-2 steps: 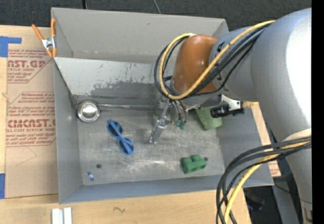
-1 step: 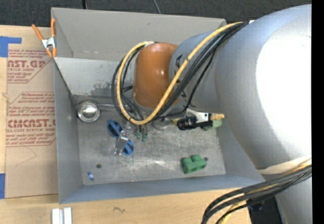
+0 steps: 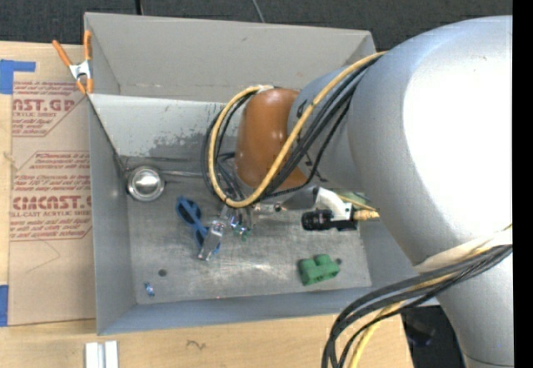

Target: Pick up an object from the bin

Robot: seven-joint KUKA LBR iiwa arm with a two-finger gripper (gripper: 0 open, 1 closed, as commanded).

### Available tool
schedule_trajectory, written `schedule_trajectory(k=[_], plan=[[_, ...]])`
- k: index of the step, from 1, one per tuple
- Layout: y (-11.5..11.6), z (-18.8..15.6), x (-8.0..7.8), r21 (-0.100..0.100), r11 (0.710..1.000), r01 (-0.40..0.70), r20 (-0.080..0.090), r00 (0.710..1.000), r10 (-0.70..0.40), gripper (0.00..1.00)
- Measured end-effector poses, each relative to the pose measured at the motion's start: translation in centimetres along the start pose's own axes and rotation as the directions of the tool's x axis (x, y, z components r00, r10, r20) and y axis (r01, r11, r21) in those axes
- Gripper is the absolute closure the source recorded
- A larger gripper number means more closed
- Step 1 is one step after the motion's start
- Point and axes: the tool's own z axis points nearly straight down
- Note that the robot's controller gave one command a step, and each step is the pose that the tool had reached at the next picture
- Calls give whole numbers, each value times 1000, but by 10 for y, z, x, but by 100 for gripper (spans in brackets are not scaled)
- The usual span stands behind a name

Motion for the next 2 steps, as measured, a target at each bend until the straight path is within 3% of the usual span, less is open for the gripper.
schedule_trajectory(k=[1, 2], plan=[[12, -1, 8, 1, 994, -110, 4, 994, 110, 0], [14, -3, 9, -1, 994, -108, 0, 994, 108, 100]])
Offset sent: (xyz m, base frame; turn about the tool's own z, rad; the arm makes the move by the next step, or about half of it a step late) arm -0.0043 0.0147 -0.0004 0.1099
